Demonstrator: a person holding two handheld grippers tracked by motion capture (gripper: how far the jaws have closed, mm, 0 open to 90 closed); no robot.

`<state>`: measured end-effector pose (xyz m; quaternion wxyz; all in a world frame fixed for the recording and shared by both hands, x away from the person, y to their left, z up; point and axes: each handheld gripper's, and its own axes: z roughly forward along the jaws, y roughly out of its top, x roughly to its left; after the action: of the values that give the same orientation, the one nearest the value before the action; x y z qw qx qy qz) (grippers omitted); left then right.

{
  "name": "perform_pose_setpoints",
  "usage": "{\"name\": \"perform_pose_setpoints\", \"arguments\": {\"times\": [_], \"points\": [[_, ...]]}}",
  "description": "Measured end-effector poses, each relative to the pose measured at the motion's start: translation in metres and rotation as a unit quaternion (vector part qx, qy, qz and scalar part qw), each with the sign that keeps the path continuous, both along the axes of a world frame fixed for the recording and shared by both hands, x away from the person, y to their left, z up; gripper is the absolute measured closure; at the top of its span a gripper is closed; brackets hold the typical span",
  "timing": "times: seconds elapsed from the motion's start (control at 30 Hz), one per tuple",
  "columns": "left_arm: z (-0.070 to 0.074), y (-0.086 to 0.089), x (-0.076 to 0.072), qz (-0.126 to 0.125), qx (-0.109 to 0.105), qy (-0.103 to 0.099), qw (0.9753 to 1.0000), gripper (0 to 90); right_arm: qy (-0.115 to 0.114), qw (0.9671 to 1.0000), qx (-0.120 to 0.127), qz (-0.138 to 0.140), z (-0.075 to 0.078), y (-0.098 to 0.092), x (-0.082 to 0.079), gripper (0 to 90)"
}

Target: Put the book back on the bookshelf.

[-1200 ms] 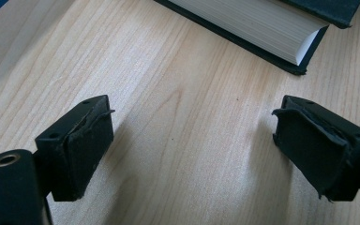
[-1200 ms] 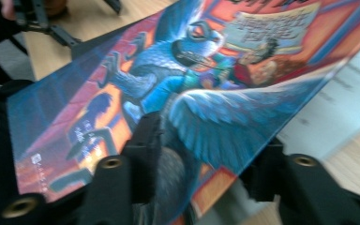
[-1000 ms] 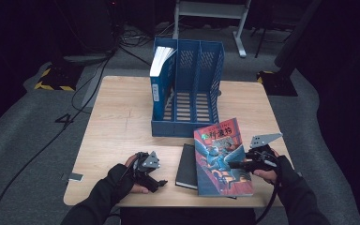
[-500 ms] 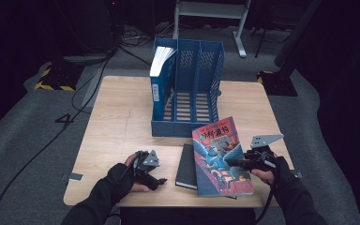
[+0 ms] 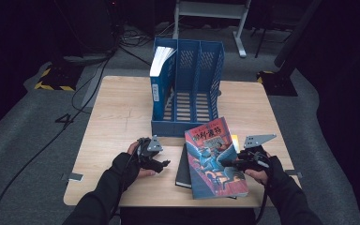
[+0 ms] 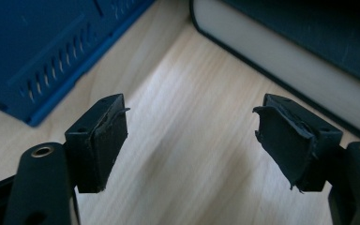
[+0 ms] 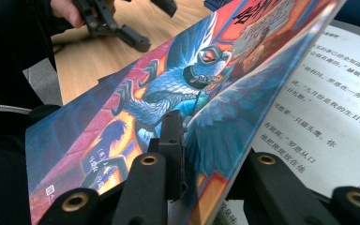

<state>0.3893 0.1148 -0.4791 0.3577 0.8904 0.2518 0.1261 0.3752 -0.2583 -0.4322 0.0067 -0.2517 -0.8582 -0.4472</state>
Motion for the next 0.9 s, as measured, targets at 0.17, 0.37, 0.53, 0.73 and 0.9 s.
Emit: {"name": "perform_pose_setpoints", "arguments": {"times": [0.17,0.37,0.53,0.73,0.9], "points": [[0.007,-0.015,0.004,0.002,0.0,-0.021,0.9998,25.5,-0.001,1.0,0.001,0.001,-0.001,0.002,-0.001,75.4],[0.01,-0.026,0.013,-0.001,-0.003,-0.032,0.9995,26.2,-0.003,1.0,0.005,0.001,-0.002,0.002,-0.002,75.4],[0.006,-0.033,0.022,0.008,-0.004,-0.034,0.9994,27.7,-0.009,0.9999,0.01,0.005,-0.002,0.001,-0.002,75.4],[0.005,-0.041,0.027,0.01,-0.01,-0.033,0.9993,30.6,-0.016,0.9997,0.018,0.007,-0.001,0.0,-0.004,75.6],[0.008,-0.044,0.027,0.018,-0.022,-0.029,0.9992,32.1,-0.019,0.9993,0.03,0.009,-0.001,-0.002,-0.004,76.1]]}}
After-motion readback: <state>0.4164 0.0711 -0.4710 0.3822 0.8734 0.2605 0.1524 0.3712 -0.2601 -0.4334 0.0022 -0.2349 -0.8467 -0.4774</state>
